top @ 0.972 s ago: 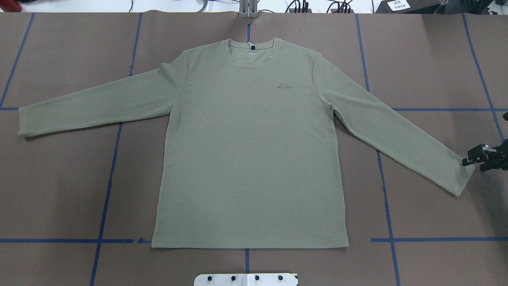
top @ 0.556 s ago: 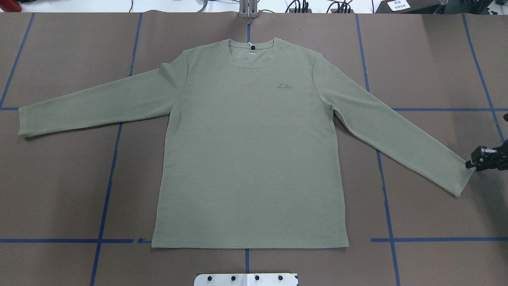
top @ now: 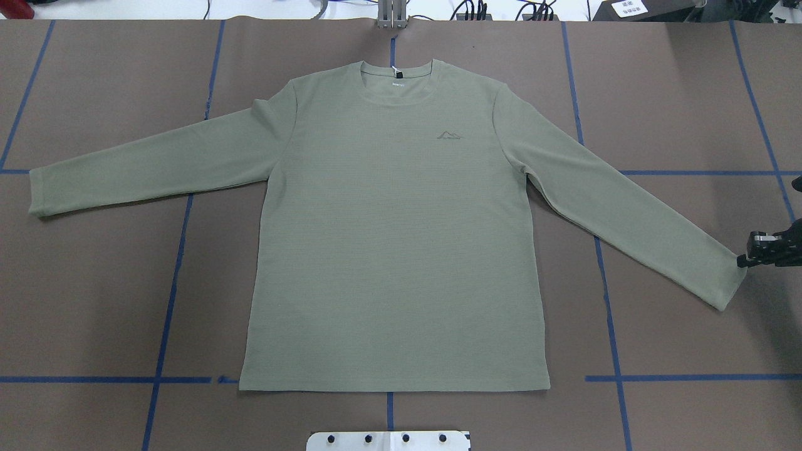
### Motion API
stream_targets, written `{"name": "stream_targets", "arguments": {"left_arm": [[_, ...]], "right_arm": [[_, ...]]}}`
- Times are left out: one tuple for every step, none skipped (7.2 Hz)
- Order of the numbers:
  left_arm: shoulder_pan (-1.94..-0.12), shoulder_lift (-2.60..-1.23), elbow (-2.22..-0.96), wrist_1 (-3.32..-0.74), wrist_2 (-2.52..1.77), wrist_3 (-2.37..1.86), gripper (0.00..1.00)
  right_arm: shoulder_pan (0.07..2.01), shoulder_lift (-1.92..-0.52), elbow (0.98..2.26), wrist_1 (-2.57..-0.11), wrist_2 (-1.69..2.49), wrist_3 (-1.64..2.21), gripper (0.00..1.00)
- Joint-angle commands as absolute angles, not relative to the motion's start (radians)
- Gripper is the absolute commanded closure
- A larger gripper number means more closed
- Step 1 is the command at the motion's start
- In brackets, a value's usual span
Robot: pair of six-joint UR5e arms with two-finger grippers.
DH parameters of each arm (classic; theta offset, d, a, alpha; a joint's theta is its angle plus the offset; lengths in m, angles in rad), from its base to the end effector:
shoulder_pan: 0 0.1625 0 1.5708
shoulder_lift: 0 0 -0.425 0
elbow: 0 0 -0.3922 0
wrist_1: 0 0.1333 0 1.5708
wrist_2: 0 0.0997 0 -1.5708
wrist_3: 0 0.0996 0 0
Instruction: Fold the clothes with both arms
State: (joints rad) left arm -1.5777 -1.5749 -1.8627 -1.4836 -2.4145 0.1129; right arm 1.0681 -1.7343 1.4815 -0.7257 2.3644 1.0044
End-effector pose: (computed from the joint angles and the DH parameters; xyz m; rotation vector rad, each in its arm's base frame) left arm -0.0623 -0.4877 0.5172 0.2465 0.8283 0.1874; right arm -0.1537 -0.4088 0.6822 -0.1179 -0.9448 0.2284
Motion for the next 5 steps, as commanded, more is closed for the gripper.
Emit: {"name": "stream_targets", "arguments": {"left_arm": [[-1.577, -1.545, -1.922, -1.462, -2.416, 0.109, 0.0], [-1.575, -1.554, -1.922, -1.459, -2.424, 0.109, 0.0], [-1.574, -1.56, -1.919, -1.46, -2.445, 0.107, 0.0], [-1.572, -1.562, -1.917, -1.471, -2.457, 0.109, 0.0], [-1.569, -1.572, -1.908, -1.477, -2.483, 0.109, 0.0]], "right_arm": [[1.071, -1.767, 1.605, -0.735, 2.376, 1.06, 1.0], [1.068, -1.76, 1.653, -0.738, 2.375, 1.102, 1.0], [1.06, -1.738, 1.695, -0.739, 2.375, 1.158, 1.0], [1.051, -1.67, 1.704, -0.747, 2.373, 1.237, 1.0], [1.026, -1.613, 1.704, -0.749, 2.361, 1.282, 1.0]]}}
